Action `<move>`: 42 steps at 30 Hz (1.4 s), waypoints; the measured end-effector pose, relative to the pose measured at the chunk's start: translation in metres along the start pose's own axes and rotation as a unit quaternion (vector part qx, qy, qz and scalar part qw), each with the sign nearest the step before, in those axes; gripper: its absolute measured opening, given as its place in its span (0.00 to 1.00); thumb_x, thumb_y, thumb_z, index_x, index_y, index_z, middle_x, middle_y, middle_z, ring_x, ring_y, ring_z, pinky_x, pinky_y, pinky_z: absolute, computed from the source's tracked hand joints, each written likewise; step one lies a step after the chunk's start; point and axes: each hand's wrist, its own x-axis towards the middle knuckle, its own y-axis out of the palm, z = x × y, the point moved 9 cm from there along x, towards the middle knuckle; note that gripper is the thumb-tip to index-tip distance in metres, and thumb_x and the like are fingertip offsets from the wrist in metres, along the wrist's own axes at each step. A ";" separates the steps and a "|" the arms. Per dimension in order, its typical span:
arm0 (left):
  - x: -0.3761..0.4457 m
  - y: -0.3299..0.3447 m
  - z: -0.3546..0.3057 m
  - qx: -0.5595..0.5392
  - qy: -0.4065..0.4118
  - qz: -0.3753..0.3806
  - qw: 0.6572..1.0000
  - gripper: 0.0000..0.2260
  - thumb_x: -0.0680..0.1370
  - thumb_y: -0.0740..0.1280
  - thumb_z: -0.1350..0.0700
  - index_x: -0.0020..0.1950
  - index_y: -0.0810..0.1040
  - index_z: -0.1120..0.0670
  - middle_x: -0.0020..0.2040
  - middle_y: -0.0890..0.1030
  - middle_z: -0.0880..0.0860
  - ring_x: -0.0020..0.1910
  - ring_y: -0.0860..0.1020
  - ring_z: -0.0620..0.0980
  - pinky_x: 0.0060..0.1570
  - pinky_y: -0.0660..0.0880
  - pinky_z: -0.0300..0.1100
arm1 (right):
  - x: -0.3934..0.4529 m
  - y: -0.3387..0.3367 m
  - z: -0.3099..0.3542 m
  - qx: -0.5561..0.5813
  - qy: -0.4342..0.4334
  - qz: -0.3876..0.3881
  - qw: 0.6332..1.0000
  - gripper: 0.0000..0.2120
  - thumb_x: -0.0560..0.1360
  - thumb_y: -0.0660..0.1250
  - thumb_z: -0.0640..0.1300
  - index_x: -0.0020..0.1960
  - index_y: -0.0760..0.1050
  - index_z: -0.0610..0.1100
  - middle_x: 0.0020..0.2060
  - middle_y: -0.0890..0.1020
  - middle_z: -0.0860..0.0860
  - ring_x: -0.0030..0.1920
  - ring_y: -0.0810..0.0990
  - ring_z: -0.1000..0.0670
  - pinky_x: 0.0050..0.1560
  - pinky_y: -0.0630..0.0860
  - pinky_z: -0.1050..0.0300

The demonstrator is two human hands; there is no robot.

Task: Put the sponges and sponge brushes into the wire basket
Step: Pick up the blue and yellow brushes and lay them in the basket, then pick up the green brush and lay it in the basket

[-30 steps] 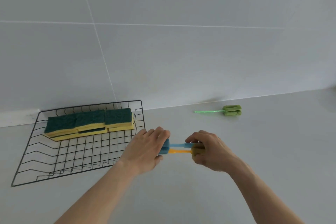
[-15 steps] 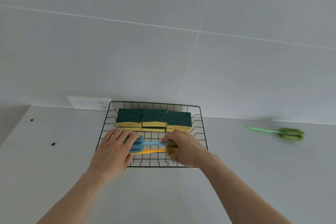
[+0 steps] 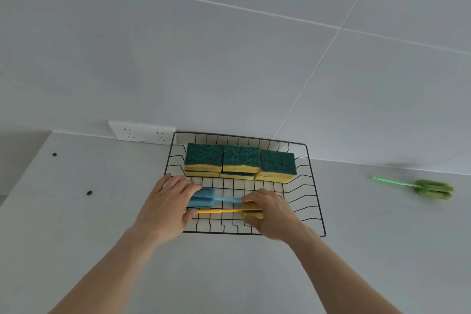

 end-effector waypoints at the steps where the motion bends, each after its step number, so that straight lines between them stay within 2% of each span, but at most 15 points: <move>1: -0.002 -0.001 0.001 0.006 -0.006 -0.007 1.000 0.25 0.72 0.72 0.44 0.67 0.73 0.49 0.63 0.77 0.48 0.67 0.70 0.53 0.73 0.60 0.56 | 0.000 -0.003 -0.005 0.013 0.009 -0.013 1.000 0.19 0.75 0.72 0.53 0.64 0.76 0.55 0.56 0.79 0.57 0.55 0.76 0.52 0.59 0.74 0.51; 3: -0.007 0.000 0.005 0.011 -0.037 -0.022 0.999 0.23 0.73 0.72 0.45 0.66 0.75 0.49 0.66 0.76 0.50 0.71 0.67 0.57 0.74 0.57 0.61 | -0.003 -0.010 -0.017 0.024 0.033 -0.041 0.998 0.16 0.76 0.69 0.52 0.64 0.77 0.54 0.55 0.80 0.56 0.54 0.76 0.52 0.58 0.74 0.53; 5: -0.011 0.005 0.010 -0.004 -0.069 -0.025 0.997 0.21 0.74 0.70 0.45 0.66 0.75 0.48 0.68 0.75 0.51 0.74 0.63 0.58 0.74 0.55 0.63 | -0.008 -0.007 -0.023 0.015 0.043 -0.033 0.998 0.15 0.78 0.67 0.52 0.64 0.77 0.54 0.55 0.80 0.56 0.55 0.75 0.51 0.58 0.73 0.54; 8: -0.011 0.013 0.015 -0.040 -0.091 -0.006 0.995 0.21 0.75 0.70 0.48 0.67 0.74 0.46 0.69 0.74 0.49 0.75 0.59 0.56 0.73 0.60 0.61 | -0.014 0.007 -0.027 0.027 0.049 -0.016 0.998 0.14 0.80 0.64 0.52 0.65 0.77 0.53 0.54 0.80 0.54 0.53 0.76 0.50 0.55 0.76 0.53; 13: -0.007 0.018 0.018 -0.064 -0.107 0.015 0.992 0.19 0.74 0.71 0.52 0.64 0.74 0.47 0.69 0.74 0.49 0.76 0.57 0.56 0.69 0.66 0.58 | -0.024 0.015 -0.029 0.036 0.071 -0.058 0.995 0.13 0.82 0.60 0.51 0.64 0.76 0.52 0.53 0.78 0.55 0.53 0.75 0.51 0.51 0.75 0.55; 17: -0.008 0.014 0.016 -0.059 -0.104 0.008 0.993 0.16 0.74 0.72 0.53 0.61 0.76 0.48 0.66 0.76 0.50 0.75 0.60 0.56 0.69 0.66 0.57 | -0.033 0.013 -0.023 -0.018 0.046 -0.095 0.994 0.17 0.82 0.56 0.56 0.66 0.75 0.51 0.64 0.76 0.50 0.63 0.73 0.47 0.60 0.74 0.50; 22: -0.008 0.003 0.013 -0.015 -0.083 -0.002 0.996 0.15 0.74 0.71 0.50 0.60 0.77 0.48 0.65 0.77 0.51 0.73 0.64 0.57 0.75 0.54 0.58 | -0.038 0.008 -0.023 -0.017 0.045 -0.095 0.994 0.22 0.82 0.55 0.59 0.72 0.70 0.53 0.70 0.73 0.49 0.69 0.69 0.46 0.66 0.70 0.48; 24: -0.009 -0.005 0.007 -0.014 -0.081 -0.007 0.997 0.16 0.74 0.71 0.51 0.61 0.77 0.49 0.63 0.78 0.50 0.71 0.67 0.56 0.75 0.55 0.57 | -0.042 0.002 -0.027 -0.009 0.041 -0.107 0.993 0.22 0.81 0.56 0.59 0.72 0.70 0.52 0.71 0.73 0.47 0.70 0.70 0.44 0.67 0.70 0.47; 26: -0.008 -0.014 -0.005 -0.028 -0.076 -0.019 0.997 0.17 0.73 0.72 0.52 0.61 0.77 0.50 0.60 0.79 0.49 0.67 0.70 0.54 0.71 0.62 0.56 | -0.047 -0.005 -0.033 -0.002 0.038 -0.118 0.992 0.23 0.81 0.57 0.59 0.72 0.71 0.52 0.71 0.73 0.48 0.70 0.70 0.44 0.67 0.70 0.47; 30: 0.003 -0.028 -0.042 -0.072 -0.063 -0.031 0.995 0.15 0.75 0.71 0.52 0.61 0.75 0.47 0.55 0.79 0.45 0.58 0.74 0.50 0.62 0.71 0.50 | -0.061 -0.028 -0.051 0.018 0.024 -0.156 0.987 0.21 0.81 0.59 0.57 0.71 0.72 0.52 0.70 0.74 0.51 0.69 0.72 0.47 0.66 0.71 0.50; 34: 0.033 -0.034 -0.105 -0.110 -0.037 -0.041 0.992 0.13 0.77 0.69 0.50 0.61 0.75 0.46 0.55 0.79 0.44 0.56 0.76 0.48 0.57 0.74 0.47 | -0.088 -0.066 -0.086 0.037 0.010 -0.232 0.972 0.15 0.79 0.66 0.50 0.64 0.76 0.50 0.60 0.79 0.52 0.58 0.78 0.49 0.56 0.76 0.53; 38: 0.070 -0.027 -0.186 -0.116 0.000 -0.034 0.993 0.13 0.78 0.67 0.49 0.63 0.75 0.46 0.58 0.79 0.44 0.59 0.77 0.46 0.61 0.70 0.44 | -0.124 -0.102 -0.148 0.047 0.042 -0.283 0.957 0.13 0.77 0.68 0.47 0.61 0.77 0.51 0.54 0.78 0.55 0.50 0.78 0.50 0.48 0.75 0.55; 42: 0.114 -0.009 -0.278 -0.138 0.036 -0.012 0.990 0.13 0.80 0.64 0.48 0.64 0.73 0.45 0.61 0.78 0.41 0.61 0.75 0.44 0.63 0.69 0.42 | -0.167 -0.124 -0.252 0.046 0.114 -0.291 0.949 0.14 0.75 0.70 0.45 0.60 0.77 0.51 0.53 0.78 0.55 0.49 0.79 0.49 0.46 0.75 0.55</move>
